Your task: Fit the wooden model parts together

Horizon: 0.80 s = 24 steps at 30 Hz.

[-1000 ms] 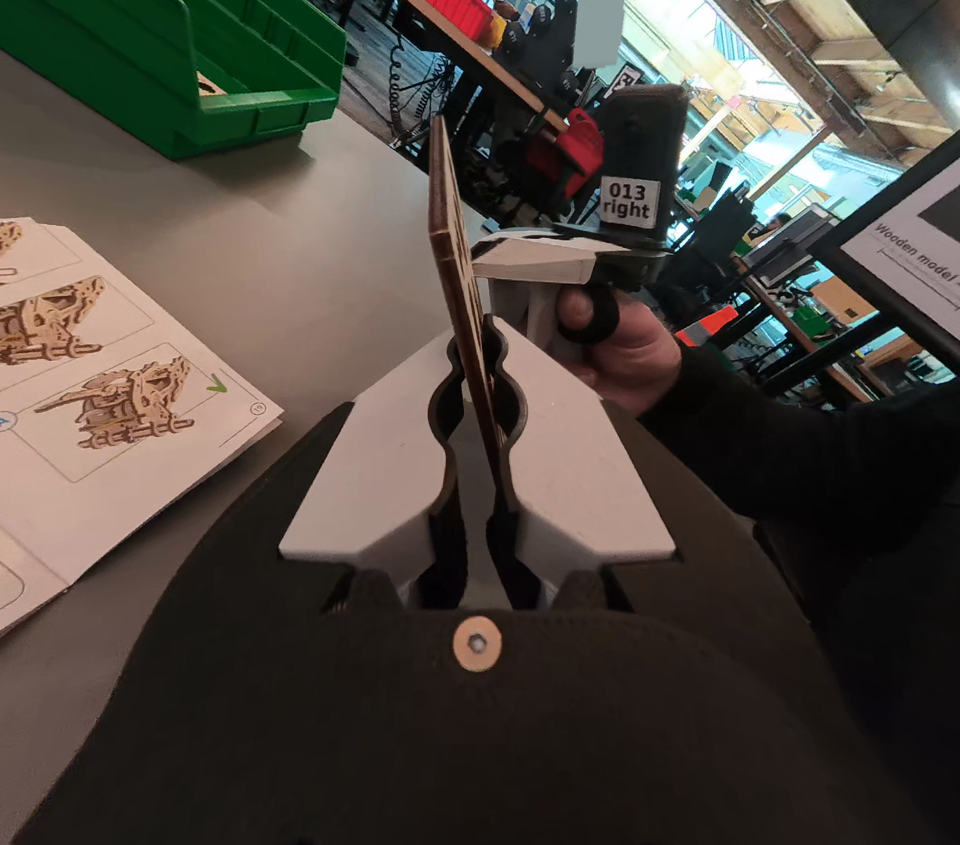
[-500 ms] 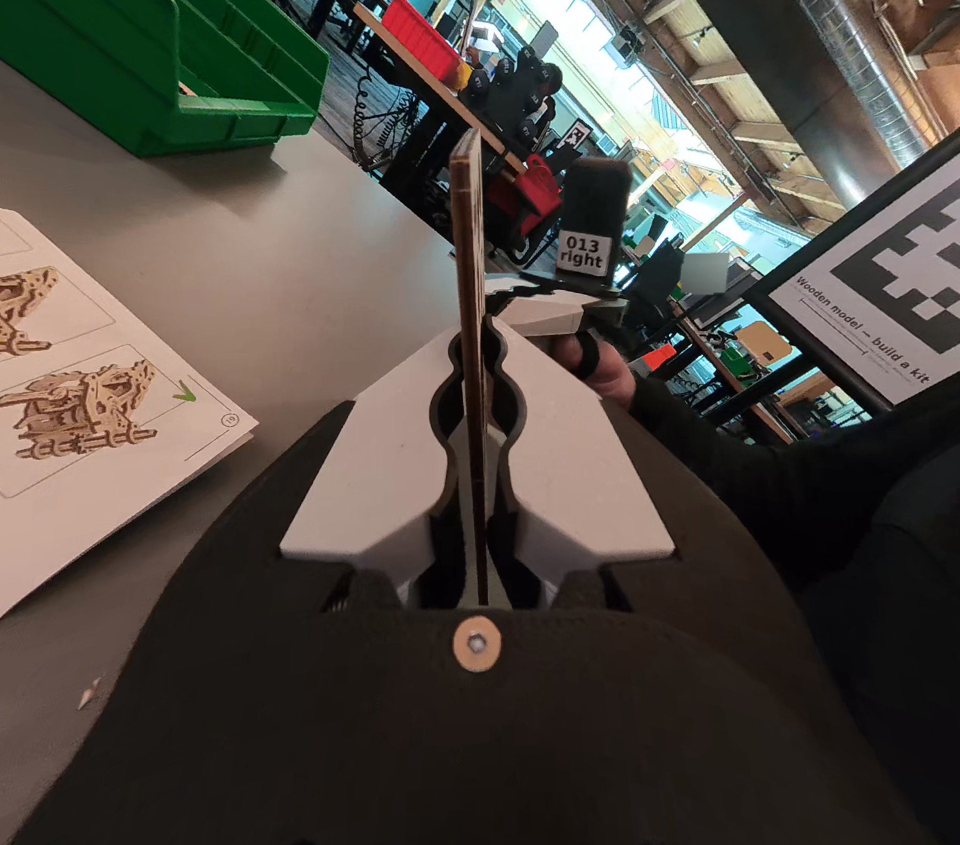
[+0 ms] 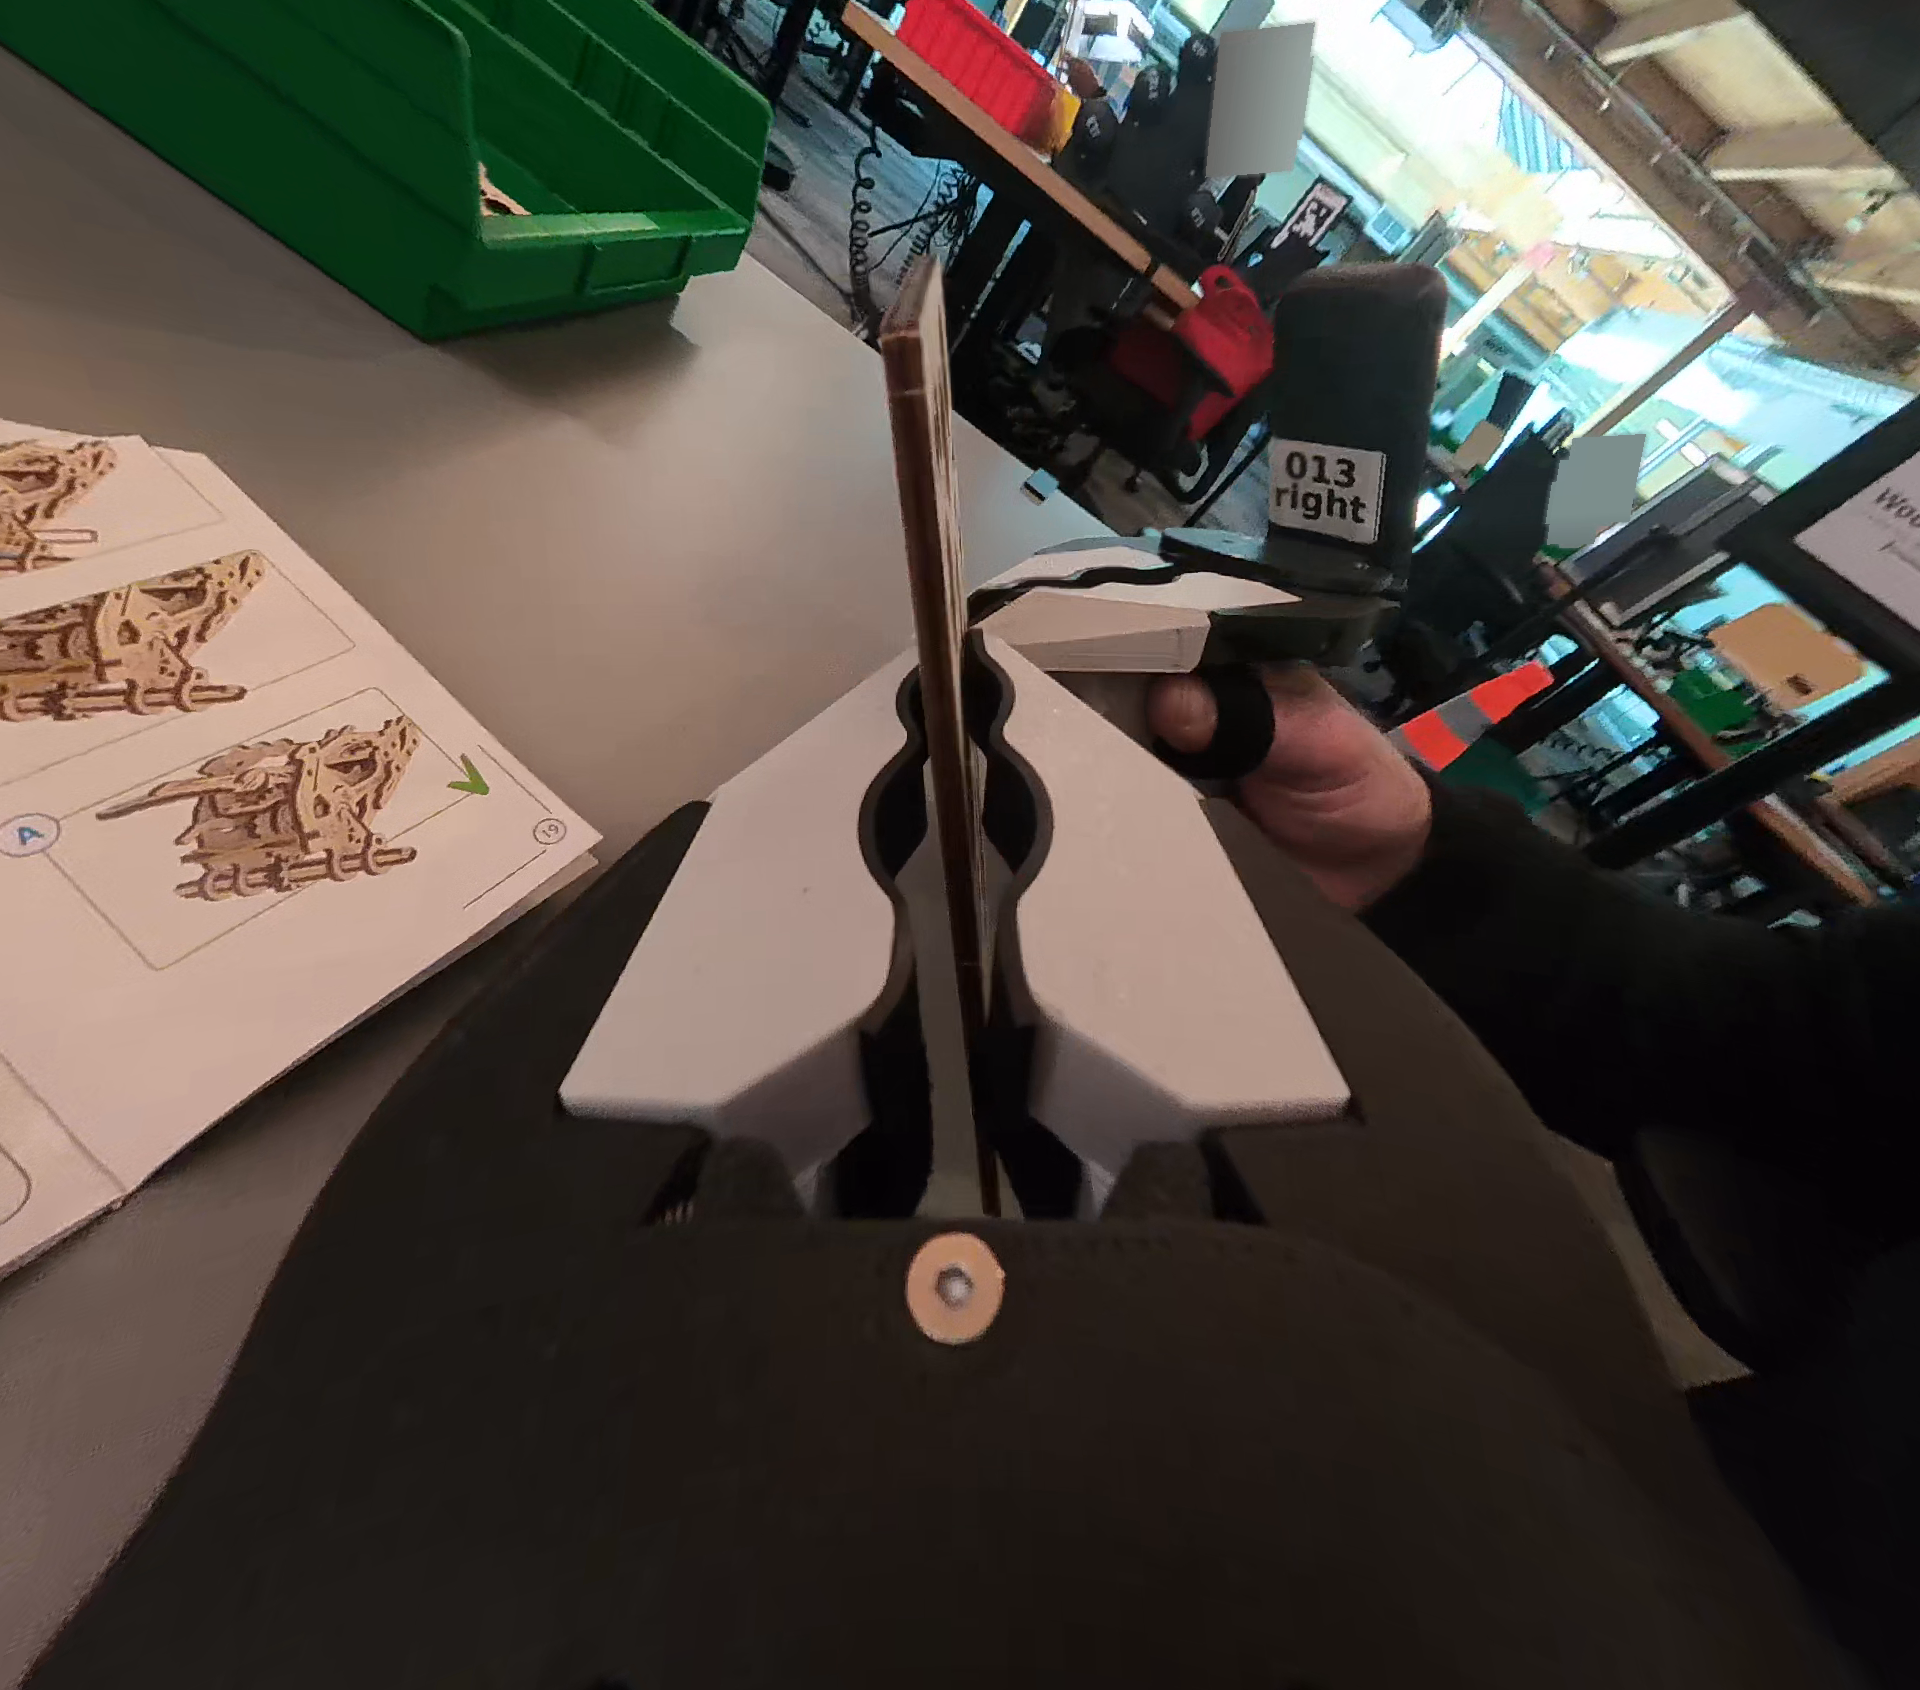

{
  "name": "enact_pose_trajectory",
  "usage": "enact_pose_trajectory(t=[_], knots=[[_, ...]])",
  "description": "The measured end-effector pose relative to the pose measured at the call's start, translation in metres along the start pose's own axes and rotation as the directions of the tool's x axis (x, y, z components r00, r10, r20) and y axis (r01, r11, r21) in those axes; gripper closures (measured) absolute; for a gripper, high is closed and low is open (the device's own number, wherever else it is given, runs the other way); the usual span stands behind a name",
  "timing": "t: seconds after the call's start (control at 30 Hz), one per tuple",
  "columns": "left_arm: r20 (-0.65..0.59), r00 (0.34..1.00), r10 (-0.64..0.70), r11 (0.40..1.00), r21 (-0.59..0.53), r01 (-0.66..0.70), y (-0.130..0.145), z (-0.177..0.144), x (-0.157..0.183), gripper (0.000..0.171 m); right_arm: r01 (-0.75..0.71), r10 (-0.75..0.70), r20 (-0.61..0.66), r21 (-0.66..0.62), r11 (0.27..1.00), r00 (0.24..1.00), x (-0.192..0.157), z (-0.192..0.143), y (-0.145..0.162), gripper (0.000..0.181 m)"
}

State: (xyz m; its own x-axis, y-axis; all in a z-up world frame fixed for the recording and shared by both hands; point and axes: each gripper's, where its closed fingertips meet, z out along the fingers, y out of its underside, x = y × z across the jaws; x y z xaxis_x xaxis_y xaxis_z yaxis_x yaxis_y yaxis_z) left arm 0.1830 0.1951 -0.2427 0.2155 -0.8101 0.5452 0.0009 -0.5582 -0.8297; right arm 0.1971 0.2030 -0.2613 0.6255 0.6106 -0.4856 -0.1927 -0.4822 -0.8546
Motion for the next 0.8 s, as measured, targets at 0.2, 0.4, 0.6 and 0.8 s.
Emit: enact_pose_trajectory(t=[0.2,0.4,0.6,0.8], knots=[[-0.074,0.980,-0.184,0.981,0.043,0.188,-0.005,-0.006,-0.011,0.171,-0.019,0.020,0.049,-0.027,0.999,0.999,-0.003,-0.006,0.003,0.174],[-0.128,0.944,-0.303,0.948,0.056,0.312,-0.006,-0.006,-0.015,0.171,-0.022,0.027,0.072,-0.069,0.997,0.997,-0.007,-0.011,0.010,0.174],[-0.164,0.924,-0.346,0.933,0.042,0.357,-0.005,-0.001,-0.009,0.170,0.041,-0.037,0.039,-0.115,0.992,0.999,-0.002,-0.005,0.012,0.170],[-0.178,0.892,-0.415,0.904,0.025,0.426,0.000,0.001,-0.014,0.171,-0.169,0.170,0.114,-0.014,0.985,0.979,0.004,-0.010,-0.003,0.176]])
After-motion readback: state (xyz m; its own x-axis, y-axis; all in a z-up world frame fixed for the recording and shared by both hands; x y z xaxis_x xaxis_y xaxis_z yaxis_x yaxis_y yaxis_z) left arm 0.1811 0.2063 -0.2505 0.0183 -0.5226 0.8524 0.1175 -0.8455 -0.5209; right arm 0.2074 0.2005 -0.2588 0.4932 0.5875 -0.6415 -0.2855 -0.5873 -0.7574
